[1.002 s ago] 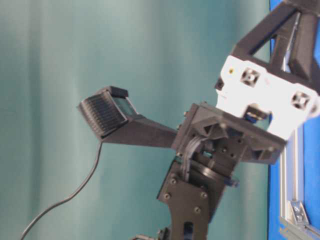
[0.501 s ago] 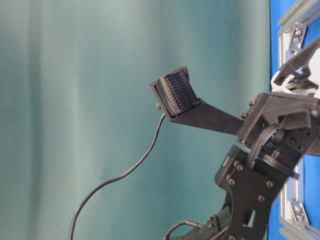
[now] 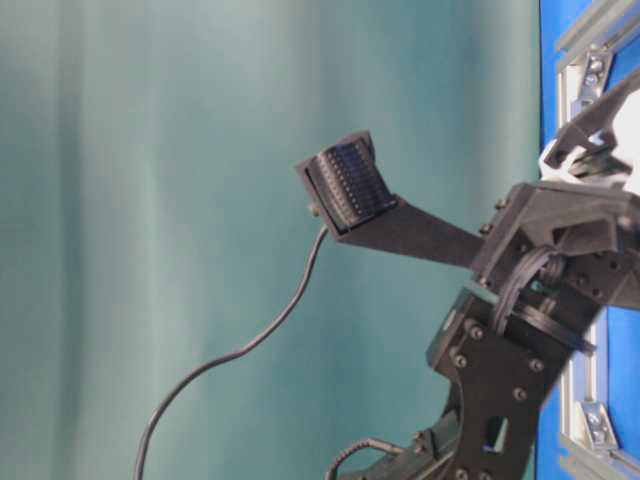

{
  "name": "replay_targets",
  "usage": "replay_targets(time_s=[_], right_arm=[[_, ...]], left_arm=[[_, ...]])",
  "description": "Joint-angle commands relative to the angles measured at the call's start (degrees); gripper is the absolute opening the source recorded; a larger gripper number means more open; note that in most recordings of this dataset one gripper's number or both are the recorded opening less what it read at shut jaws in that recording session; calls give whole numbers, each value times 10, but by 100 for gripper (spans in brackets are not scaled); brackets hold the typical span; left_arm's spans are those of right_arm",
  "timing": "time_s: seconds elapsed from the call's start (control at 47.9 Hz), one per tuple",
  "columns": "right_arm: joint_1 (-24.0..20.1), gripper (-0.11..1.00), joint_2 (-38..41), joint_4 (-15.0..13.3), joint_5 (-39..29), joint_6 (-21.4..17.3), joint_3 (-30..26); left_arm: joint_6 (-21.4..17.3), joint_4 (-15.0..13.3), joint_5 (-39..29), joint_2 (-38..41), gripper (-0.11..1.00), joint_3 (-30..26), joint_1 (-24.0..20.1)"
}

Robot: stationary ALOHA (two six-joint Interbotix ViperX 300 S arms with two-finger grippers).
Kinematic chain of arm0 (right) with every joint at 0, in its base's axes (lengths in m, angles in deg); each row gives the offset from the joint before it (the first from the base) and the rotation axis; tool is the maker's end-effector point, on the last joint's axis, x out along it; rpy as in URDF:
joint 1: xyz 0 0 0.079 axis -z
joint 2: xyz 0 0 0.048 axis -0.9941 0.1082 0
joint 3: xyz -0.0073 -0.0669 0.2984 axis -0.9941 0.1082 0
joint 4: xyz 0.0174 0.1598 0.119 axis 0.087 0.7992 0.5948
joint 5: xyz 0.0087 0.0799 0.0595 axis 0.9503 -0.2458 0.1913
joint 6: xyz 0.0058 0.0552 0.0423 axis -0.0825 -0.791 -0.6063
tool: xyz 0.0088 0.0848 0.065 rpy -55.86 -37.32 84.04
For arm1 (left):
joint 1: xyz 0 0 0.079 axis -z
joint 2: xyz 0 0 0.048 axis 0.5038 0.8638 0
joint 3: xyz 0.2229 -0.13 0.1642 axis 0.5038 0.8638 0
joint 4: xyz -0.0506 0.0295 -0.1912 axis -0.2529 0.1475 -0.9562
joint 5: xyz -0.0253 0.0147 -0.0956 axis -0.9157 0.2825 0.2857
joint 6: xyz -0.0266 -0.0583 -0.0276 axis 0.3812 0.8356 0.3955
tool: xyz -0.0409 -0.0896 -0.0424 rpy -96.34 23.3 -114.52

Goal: Insert the wire through the string loop located on the right side.
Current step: 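Grasp the plug tip beyond the loop with the left gripper, then open the right gripper and pull the cable left through the loop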

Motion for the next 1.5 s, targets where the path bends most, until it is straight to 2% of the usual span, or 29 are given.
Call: replay_targets(time_s=[0.0, 0.104, 0.167, 0.376, 0.417, 0.689, 0.835, 0.96, 1.148, 1.231, 1.273, 1.482], right_arm=[[0, -3, -3, 1, 6, 1, -9], [0, -3, -3, 1, 6, 1, -9], [0, -3, -4, 1, 6, 1, -9], [0, -3, -3, 0, 4, 1, -9], [0, -3, -3, 0, 4, 1, -9], [0, -3, -4, 0, 1, 2, -9], [0, 3, -4, 0, 0, 1, -10], [0, 23, -3, 1, -4, 1, -10], [1, 78, -5, 8, -7, 0, -8], [1, 95, -5, 10, -9, 0, -7], [1, 97, -6, 10, -11, 0, -8], [1, 95, -5, 10, -12, 1, -9]], left_arm=[[0, 2, 4, -11, 87, -11, 1], [2, 0, 4, -11, 84, -13, 1], [7, 0, 4, -10, 76, -16, 1], [11, 0, 4, -9, 16, -17, 1], [11, 0, 4, -9, 9, -17, 1], [11, -1, 4, -9, 9, -16, 1], [11, 0, 4, -9, 9, -16, 1], [11, 0, 4, -9, 9, -15, 1], [11, -1, 4, -10, 9, -15, 1], [11, 0, 4, -10, 9, -14, 1], [11, 0, 5, -10, 9, -13, 1], [11, 0, 4, -32, 9, 14, 1]])
